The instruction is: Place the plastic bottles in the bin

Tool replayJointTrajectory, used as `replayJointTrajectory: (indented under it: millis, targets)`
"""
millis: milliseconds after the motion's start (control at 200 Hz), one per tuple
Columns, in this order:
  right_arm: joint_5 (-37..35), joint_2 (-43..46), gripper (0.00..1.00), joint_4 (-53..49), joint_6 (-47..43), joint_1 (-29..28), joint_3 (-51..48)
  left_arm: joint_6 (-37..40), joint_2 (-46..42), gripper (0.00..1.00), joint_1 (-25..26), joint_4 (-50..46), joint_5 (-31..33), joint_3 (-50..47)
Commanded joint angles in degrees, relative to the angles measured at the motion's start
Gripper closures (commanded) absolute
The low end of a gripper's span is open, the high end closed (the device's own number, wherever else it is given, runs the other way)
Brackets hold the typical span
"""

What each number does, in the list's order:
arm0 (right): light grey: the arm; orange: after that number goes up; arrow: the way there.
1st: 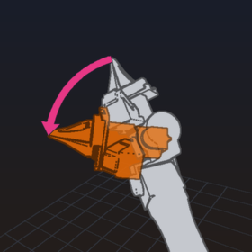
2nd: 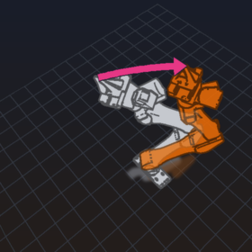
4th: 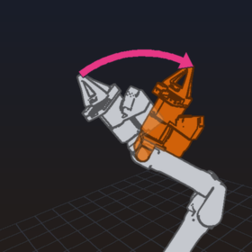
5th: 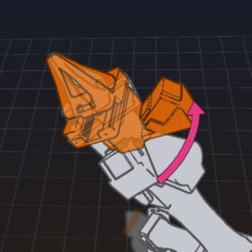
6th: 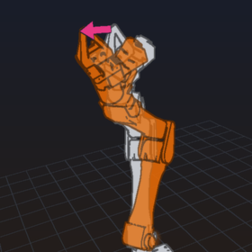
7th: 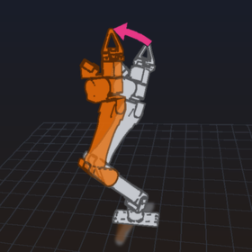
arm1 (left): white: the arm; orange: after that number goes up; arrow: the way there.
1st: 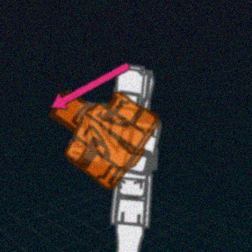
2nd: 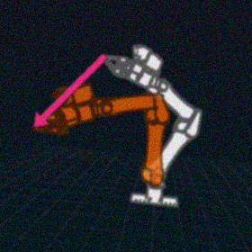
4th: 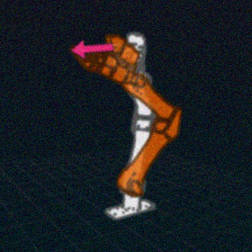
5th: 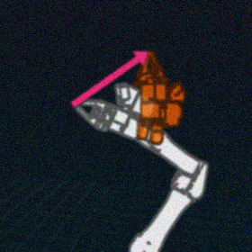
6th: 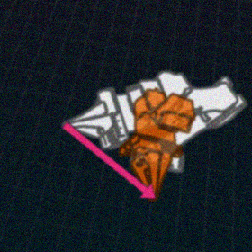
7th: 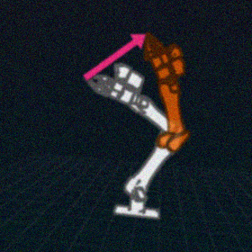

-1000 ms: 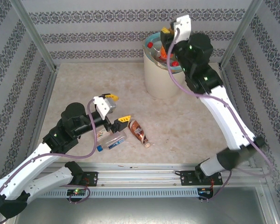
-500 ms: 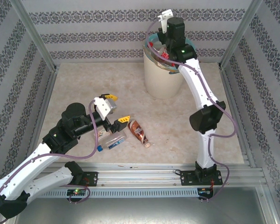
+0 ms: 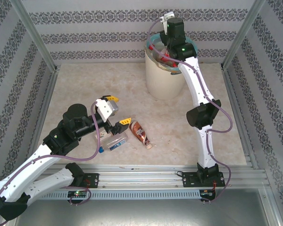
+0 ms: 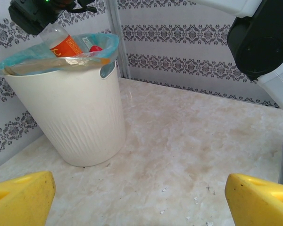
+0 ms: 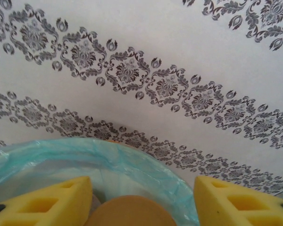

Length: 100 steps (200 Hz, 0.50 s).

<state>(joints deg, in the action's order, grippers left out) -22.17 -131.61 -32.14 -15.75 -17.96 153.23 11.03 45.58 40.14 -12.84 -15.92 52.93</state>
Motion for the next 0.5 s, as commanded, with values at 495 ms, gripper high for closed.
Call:
replayJointTrajectory:
  millis: [495]
  targets:
    - [5.7, 2.5, 0.58, -3.5, 10.7, 5.3, -9.9, 1.5, -0.6, 0.07, 0.5, -0.2, 1.1, -0.4]
